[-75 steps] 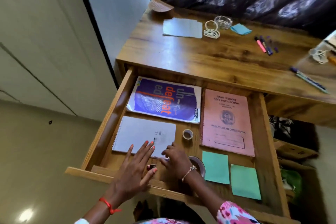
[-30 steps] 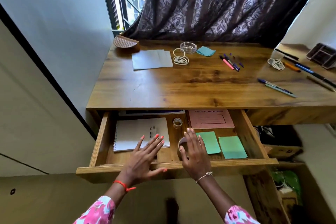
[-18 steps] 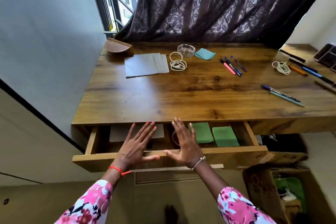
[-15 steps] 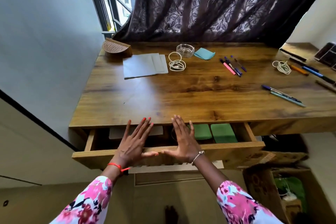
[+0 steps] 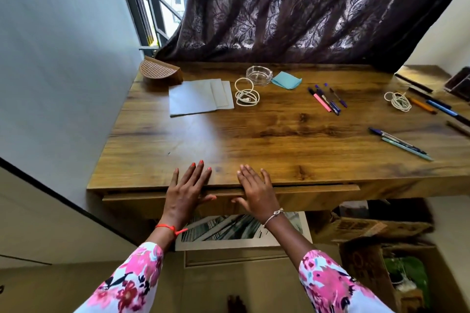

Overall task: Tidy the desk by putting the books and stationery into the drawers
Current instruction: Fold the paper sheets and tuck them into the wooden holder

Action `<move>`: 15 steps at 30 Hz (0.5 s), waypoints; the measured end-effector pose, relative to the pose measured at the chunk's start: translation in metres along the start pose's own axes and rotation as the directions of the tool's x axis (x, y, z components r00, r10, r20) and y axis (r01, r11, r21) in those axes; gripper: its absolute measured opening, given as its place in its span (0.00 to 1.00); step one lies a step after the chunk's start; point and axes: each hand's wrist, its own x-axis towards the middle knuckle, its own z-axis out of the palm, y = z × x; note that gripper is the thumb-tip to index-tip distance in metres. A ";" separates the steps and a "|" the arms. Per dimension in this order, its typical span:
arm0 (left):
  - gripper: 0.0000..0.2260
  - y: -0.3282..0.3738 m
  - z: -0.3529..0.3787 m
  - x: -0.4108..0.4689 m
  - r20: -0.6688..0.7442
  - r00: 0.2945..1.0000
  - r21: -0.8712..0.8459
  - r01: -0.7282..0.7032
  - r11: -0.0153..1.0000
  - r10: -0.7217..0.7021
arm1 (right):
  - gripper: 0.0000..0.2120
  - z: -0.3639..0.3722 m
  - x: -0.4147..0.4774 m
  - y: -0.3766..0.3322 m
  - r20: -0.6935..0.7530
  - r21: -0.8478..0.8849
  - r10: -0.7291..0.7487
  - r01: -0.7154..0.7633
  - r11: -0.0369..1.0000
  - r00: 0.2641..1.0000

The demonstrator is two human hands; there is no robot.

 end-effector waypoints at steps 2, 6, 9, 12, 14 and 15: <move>0.31 0.003 -0.002 0.004 -0.005 1.000 0.037 -0.005 0.999 0.005 | 0.38 -0.001 0.004 -0.003 -0.008 -0.050 -0.003 0.002 0.999 1.000; 0.24 0.009 -0.003 0.012 0.020 1.000 0.107 0.007 0.994 -0.009 | 0.33 -0.003 0.011 -0.011 -0.014 -0.118 0.010 -0.011 0.993 1.000; 0.29 0.012 -0.003 0.016 0.058 0.998 0.097 0.034 0.995 -0.039 | 0.31 -0.004 0.016 -0.012 -0.016 -0.131 0.010 -0.012 0.991 1.000; 0.32 0.013 -0.004 0.018 0.077 0.996 0.124 0.031 0.992 -0.041 | 0.30 -0.007 0.017 -0.011 -0.010 -0.148 0.000 -0.002 0.989 1.000; 0.33 0.013 -0.005 0.019 0.099 0.994 0.124 0.028 0.992 -0.041 | 0.30 -0.008 0.017 -0.012 -0.010 -0.150 -0.008 0.006 0.989 1.000; 0.33 0.013 -0.006 0.019 0.110 0.993 0.120 0.030 0.992 -0.043 | 0.30 -0.009 0.017 -0.012 -0.009 -0.148 -0.010 0.008 0.989 1.000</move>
